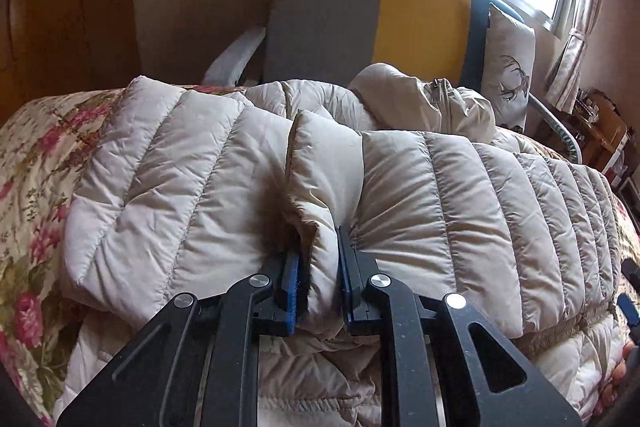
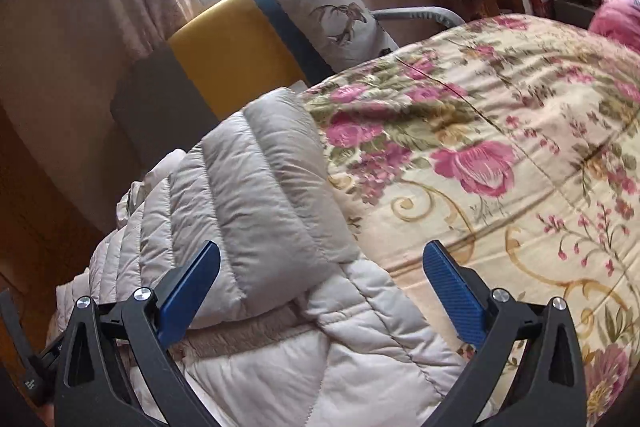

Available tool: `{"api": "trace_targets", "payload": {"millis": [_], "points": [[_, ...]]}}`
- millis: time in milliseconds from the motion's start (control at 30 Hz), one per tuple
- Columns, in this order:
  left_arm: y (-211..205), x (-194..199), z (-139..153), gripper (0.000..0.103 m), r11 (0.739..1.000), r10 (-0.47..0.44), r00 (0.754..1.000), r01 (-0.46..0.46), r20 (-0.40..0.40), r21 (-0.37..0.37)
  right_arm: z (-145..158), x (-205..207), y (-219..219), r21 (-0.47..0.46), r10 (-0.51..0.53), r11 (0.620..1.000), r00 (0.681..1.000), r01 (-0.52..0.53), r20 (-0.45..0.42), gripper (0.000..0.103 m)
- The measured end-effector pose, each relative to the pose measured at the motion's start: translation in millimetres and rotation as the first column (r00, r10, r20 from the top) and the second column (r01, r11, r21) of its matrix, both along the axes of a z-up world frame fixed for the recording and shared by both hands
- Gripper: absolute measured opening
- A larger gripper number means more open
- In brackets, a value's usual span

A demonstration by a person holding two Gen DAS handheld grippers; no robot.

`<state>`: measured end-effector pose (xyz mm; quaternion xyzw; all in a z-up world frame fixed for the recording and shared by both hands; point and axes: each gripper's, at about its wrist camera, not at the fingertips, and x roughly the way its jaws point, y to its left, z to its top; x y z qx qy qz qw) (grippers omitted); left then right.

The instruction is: Fold large clothes

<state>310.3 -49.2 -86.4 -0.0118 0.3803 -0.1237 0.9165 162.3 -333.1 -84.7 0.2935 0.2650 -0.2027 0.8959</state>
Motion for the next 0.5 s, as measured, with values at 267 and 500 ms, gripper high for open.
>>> {"api": "trace_targets", "payload": {"millis": [267, 500], "points": [[4, -3, -6, 0.016, 0.999, 0.002, 1.000, -0.002, 0.009, -0.032, 11, 83, -12, -0.193, 0.024, 0.980, 0.989, -0.053, -0.147, 0.101], [-3, 1, -12, 0.027, 0.999, -0.040, 0.999, 0.040, 0.000, -0.024, -44, 113, -42, -0.136, -0.009, 0.990, 0.952, -0.034, -0.305, 0.101]]}}
